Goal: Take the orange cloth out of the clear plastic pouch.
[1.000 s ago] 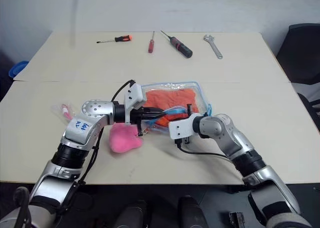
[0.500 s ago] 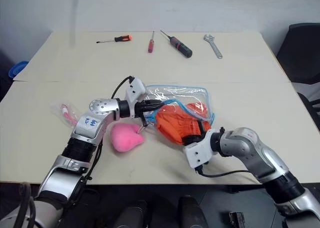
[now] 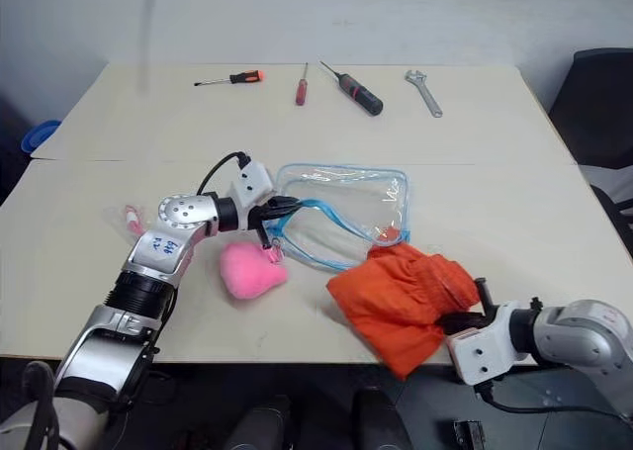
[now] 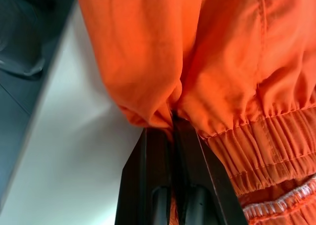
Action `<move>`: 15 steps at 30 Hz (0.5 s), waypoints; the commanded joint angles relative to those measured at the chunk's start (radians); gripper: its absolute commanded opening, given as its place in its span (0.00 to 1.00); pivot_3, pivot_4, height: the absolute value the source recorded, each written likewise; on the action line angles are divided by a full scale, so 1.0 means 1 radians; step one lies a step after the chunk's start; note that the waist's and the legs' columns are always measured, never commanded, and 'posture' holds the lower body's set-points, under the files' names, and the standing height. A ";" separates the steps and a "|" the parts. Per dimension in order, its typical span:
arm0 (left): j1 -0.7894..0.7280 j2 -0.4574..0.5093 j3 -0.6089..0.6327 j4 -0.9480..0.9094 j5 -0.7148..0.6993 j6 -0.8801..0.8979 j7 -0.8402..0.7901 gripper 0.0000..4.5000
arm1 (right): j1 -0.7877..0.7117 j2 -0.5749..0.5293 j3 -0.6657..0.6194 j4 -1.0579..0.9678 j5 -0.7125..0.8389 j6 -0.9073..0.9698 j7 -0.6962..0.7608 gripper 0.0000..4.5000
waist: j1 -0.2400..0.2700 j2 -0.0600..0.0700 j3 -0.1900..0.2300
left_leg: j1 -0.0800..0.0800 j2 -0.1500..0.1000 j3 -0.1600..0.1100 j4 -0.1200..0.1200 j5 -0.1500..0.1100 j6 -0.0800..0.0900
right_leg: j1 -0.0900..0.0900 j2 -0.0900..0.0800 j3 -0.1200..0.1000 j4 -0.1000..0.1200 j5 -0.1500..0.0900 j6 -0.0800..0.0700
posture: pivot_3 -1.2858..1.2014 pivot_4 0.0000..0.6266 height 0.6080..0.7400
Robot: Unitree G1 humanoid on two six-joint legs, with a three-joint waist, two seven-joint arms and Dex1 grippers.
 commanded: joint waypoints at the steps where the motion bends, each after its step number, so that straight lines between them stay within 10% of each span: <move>1: 0.023 0.043 0.026 -0.036 0.019 -0.013 -0.007 0.00 | -0.012 -0.012 -0.073 0.173 -0.012 0.034 -0.049 0.00 | 0.001 0.000 0.000 | 0.000 0.000 0.000 0.000 0.000 0.000 | 0.000 0.000 0.000 0.000 0.000 0.000 | 0.52 0.24 1.00; 15: 0.136 0.079 -0.013 -0.238 -0.018 0.039 -0.120 0.00 | -0.546 0.239 0.168 0.473 -0.177 0.108 -0.288 0.00 | -0.018 0.000 0.000 | -0.001 0.001 0.001 -0.001 0.000 -0.001 | -0.002 0.001 0.001 0.001 0.000 0.000 | 0.52 0.24 1.00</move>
